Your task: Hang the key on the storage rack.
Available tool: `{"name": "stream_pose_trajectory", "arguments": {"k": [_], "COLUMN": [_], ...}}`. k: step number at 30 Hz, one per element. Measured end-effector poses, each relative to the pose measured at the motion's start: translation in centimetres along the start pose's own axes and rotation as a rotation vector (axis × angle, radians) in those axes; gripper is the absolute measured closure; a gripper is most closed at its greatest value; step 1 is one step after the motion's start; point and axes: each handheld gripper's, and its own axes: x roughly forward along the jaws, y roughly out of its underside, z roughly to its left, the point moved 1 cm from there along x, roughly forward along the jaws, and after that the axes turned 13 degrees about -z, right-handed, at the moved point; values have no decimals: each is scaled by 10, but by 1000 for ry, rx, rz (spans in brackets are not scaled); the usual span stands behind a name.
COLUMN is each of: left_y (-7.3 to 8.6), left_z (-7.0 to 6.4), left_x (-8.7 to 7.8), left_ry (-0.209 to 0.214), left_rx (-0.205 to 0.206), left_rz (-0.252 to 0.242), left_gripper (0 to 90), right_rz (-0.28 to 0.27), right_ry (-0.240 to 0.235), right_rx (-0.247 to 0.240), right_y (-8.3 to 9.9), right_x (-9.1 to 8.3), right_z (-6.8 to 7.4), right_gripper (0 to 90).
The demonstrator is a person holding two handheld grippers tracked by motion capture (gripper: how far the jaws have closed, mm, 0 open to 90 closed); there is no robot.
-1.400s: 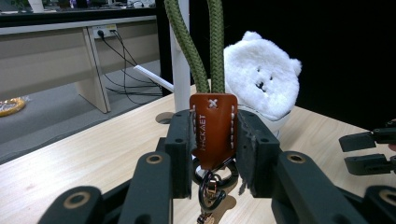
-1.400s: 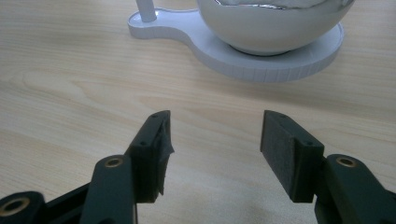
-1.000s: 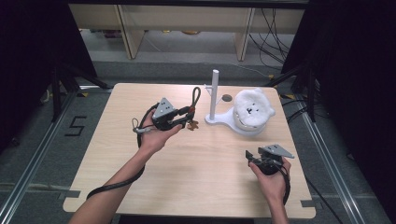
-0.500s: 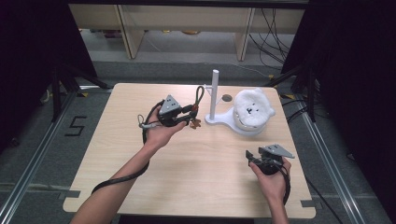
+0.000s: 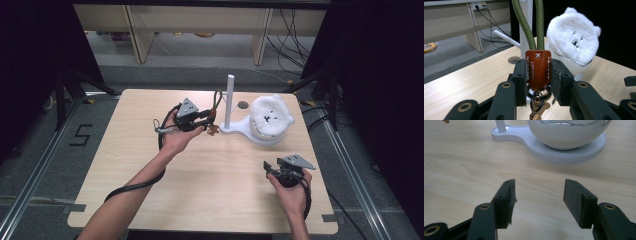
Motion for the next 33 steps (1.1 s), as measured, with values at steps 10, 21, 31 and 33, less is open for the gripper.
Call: {"name": "stream_pose_trajectory", "arguments": {"k": [10, 21, 31, 33], "left_y": [3, 4, 8, 9], "left_z": [2, 1, 0, 0], "left_x": [6, 14, 19, 20], "left_ry": [-7, -2, -5, -8], "left_rx": [-10, -10, -15, -18], "left_rz": [11, 27, 45, 48], "left_gripper": [671, 670, 668, 668], "right_rz": [1, -9, 0, 1], "right_ry": [2, 0, -1, 4], "right_rx": [0, 3, 8, -3], "right_y": [0, 1, 1, 0], "right_x": [0, 1, 0, 0], "right_z": [0, 0, 0, 0], "right_gripper": [441, 441, 441, 441]}}
